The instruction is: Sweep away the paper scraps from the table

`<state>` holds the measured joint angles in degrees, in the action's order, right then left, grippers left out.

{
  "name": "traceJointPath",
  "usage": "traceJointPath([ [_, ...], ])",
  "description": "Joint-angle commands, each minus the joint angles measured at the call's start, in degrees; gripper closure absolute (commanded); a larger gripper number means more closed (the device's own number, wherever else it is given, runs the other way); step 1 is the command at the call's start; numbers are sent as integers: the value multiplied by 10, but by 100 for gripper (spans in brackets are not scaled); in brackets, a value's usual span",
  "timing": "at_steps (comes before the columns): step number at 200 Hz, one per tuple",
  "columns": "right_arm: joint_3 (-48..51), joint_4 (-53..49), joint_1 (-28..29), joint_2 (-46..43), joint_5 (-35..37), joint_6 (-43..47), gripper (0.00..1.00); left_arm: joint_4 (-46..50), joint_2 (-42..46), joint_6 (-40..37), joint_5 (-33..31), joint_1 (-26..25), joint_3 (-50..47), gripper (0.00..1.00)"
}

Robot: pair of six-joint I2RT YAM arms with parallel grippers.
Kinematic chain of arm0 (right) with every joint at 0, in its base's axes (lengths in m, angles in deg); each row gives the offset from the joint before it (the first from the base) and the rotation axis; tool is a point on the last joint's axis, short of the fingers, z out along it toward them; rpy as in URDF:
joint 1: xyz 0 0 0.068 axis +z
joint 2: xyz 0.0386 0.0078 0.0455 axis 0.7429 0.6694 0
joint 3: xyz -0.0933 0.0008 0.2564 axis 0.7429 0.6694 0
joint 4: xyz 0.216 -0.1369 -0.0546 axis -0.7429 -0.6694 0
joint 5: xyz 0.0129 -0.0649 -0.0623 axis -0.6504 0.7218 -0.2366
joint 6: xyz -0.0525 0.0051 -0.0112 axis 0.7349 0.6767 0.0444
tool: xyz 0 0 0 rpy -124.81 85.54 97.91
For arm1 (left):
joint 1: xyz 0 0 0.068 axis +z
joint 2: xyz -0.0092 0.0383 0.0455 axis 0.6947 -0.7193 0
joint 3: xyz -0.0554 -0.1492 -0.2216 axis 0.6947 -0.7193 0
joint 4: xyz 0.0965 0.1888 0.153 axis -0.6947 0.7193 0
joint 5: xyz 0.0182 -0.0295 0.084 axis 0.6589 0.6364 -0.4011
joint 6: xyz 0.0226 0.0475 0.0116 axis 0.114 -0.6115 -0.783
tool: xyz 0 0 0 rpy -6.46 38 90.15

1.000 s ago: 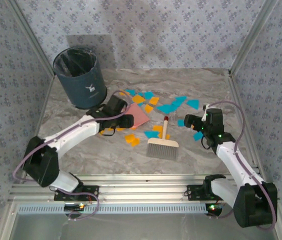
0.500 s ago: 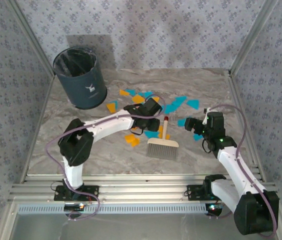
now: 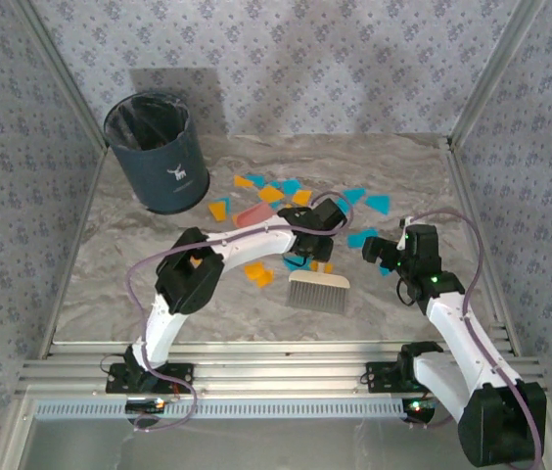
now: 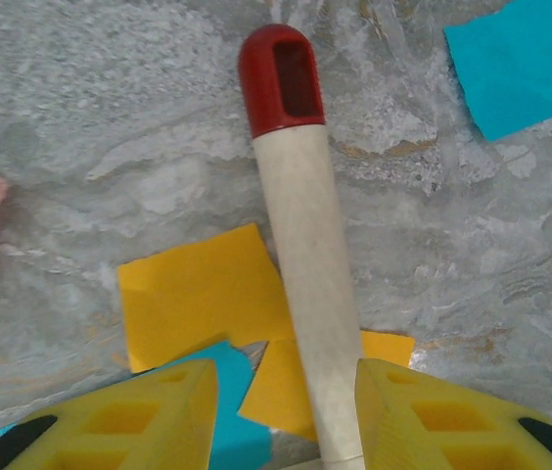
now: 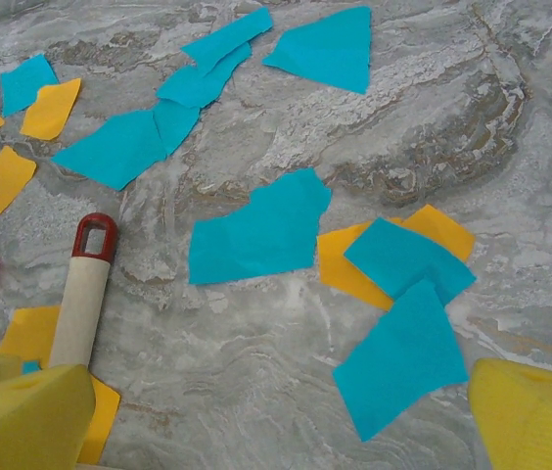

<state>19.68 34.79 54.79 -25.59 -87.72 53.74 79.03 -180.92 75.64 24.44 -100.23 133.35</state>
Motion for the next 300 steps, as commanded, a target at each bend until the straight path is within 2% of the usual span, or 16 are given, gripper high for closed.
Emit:
traceJointPath([
  [1, 1, -16, 2, -12, 12, -8, 0, 23, -18, 16, 12, -7, 29, 59],
  [88, 7, -14, -1, -8, 10, -6, 0, 54, -66, 22, 18, -8, 69, 60],
  [114, 7, -18, -2, -7, 7, -5, 0, 56, -76, 18, 37, -10, 75, 60],
  [212, 8, -19, -4, 0, 7, -8, 0, 77, -96, 16, 31, -16, 78, 61],
  [250, 7, -18, -5, 8, 9, -10, 0, 78, -94, 15, 27, -17, 76, 71],
  [300, 7, -17, -7, 9, 4, -12, 0, 74, -76, 4, 24, -17, 76, 76],
])
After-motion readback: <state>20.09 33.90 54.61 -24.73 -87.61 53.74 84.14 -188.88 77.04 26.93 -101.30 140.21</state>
